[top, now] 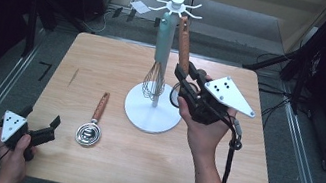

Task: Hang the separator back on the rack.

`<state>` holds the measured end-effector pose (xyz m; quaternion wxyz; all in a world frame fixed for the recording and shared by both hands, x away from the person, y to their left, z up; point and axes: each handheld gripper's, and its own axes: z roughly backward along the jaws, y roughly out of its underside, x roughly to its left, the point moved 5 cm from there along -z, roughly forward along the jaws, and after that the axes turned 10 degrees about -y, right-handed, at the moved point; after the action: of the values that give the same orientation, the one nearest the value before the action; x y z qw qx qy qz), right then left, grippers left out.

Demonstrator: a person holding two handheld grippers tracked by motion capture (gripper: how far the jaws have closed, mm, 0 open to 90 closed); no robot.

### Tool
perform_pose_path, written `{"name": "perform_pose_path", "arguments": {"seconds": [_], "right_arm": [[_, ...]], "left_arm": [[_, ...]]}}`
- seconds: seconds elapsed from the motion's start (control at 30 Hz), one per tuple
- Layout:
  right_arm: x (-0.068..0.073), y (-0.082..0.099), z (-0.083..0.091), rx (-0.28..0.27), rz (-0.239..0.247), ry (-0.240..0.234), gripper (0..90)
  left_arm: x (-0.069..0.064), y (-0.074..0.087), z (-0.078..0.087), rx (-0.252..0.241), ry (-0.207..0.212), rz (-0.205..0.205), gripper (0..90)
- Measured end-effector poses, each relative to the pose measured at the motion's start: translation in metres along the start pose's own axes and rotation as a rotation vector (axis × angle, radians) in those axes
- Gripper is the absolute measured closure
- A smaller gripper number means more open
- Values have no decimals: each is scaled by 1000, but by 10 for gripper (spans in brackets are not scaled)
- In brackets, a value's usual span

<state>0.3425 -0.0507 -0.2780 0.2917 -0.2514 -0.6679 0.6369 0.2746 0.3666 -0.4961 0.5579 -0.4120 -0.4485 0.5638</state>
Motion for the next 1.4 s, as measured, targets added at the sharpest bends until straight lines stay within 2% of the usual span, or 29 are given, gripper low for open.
{"name": "perform_pose_path", "arguments": {"seconds": [0.7,1.23,1.4], "right_arm": [[-2,7,-5,0,8,13,706],[-5,10,-11,3,-6,-3,702],[-6,10,-12,-1,-25,-21,688]], "left_arm": [[0,0,0,0,1,-3,15],[0,0,0,-1,2,-4,15],[0,0,0,-1,1,0,14]]}}
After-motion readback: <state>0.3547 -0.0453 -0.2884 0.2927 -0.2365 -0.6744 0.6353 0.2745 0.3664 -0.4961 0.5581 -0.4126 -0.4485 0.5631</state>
